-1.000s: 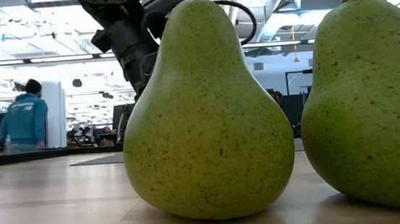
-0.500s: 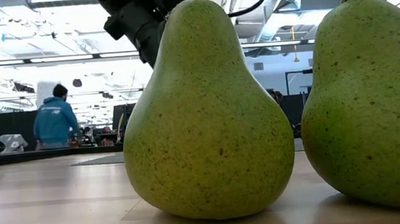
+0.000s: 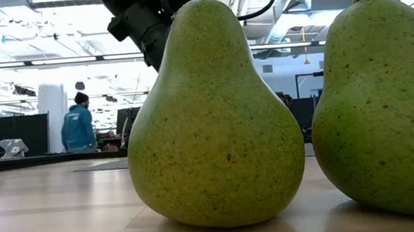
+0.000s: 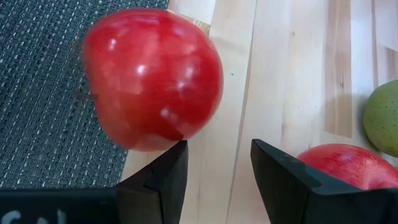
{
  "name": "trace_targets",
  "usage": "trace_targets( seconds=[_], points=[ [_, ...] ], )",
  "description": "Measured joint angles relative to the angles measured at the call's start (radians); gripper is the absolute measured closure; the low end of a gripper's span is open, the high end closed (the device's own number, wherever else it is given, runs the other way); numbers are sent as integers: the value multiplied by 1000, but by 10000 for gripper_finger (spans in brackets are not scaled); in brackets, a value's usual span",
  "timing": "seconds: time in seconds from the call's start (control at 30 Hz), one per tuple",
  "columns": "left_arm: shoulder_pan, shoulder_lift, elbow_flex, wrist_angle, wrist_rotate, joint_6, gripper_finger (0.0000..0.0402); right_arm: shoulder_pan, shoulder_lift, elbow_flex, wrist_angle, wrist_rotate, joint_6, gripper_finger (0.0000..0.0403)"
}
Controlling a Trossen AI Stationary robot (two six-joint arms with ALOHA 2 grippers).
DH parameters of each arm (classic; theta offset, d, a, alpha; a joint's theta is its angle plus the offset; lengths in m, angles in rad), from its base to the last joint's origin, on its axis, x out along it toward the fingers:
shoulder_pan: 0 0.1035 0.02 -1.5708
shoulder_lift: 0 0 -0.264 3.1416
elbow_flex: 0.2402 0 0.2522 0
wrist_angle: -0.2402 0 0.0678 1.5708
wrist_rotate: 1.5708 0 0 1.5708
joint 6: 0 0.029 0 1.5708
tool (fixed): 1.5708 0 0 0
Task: Build produce basket
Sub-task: Put the bottom red apple into the basket
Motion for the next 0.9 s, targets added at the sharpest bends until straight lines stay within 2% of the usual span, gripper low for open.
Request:
trace_targets(
  seconds=[0.53, 0.8, 0.9],
  points=[
    [-4, -4, 0, -40, 35, -5, 239, 0, 0, 0, 0, -5, -10, 377],
    [-39, -83, 0, -84, 28, -3, 239, 0, 0, 0, 0, -6, -11, 377],
    [-72, -110, 0, -102, 28, 49, 239, 0, 0, 0, 0, -6, -11, 377]
  ],
)
